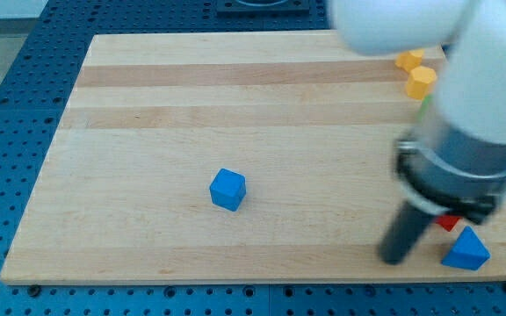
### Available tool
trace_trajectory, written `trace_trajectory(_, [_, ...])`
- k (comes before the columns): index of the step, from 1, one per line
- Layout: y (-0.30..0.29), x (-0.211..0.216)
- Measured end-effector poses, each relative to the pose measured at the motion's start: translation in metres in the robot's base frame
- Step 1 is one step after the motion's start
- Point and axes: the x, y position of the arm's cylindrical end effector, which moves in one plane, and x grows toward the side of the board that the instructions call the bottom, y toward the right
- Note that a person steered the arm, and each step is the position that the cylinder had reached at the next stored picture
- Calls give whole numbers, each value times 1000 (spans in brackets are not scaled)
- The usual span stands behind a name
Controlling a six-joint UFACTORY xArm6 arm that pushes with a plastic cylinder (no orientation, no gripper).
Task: Point your arm to the bottom left of the blue cube
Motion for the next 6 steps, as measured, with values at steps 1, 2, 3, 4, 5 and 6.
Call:
trace_trajectory(1, [-94, -1])
trace_trajectory(2, [-155, 10])
trace_trajectory(3, [-169, 9])
trace_trajectory(4, [-218, 8])
trace_trajectory(5, [-214, -10])
trace_trajectory(6, [-194, -57])
